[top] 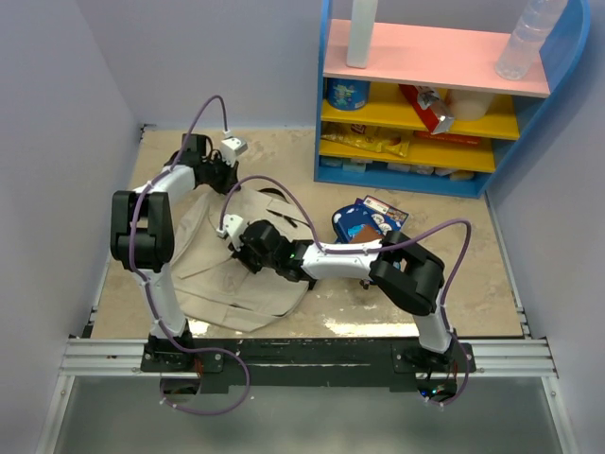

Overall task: Pack the student bag
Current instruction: Unzip the student bag at the center of the board.

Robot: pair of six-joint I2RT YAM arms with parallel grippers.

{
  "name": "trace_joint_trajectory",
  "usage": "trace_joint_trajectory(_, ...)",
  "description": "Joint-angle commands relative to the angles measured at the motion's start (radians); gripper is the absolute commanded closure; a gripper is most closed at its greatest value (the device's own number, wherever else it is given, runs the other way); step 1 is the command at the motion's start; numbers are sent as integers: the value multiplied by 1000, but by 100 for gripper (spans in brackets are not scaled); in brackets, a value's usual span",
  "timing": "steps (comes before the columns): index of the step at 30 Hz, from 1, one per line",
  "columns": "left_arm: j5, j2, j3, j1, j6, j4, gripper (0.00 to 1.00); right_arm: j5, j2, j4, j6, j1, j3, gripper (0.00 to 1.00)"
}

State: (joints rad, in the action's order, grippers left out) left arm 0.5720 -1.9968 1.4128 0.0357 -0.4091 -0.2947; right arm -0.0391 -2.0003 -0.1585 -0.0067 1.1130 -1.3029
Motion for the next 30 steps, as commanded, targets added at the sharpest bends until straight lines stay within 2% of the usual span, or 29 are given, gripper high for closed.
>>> trace_joint_trajectory(1,-158,55,11,-5,104,253,100,74,18,-30,68,83,-9,100)
trace_joint_trajectory(3,-204,49,9,-3,121,265,100,79,26,-38,76,109,-4,100)
trace_joint_trajectory(7,-181,47,12,-2,118,246,100,33,23,-29,83,123,-7,100)
trace_joint_trajectory(9,-98,53,18,-2,84,180,100,-78,18,-15,82,117,-13,100)
trace_joint_trajectory(13,72,52,73,0,-2,5,100,-183,9,-10,71,52,-35,100)
trace_joint_trajectory(16,153,55,92,0,-49,-93,100,-161,2,-48,97,-19,-51,100)
trace_joint_trajectory(20,216,79,89,0,-40,-136,100,-118,-49,-29,79,-38,-128,100)
trace_joint_trajectory(25,239,81,98,1,-5,-135,100,-47,-101,-30,102,-33,-183,100)
trace_joint_trajectory(30,194,72,89,1,52,-65,100,-6,-104,-32,106,8,-170,100)
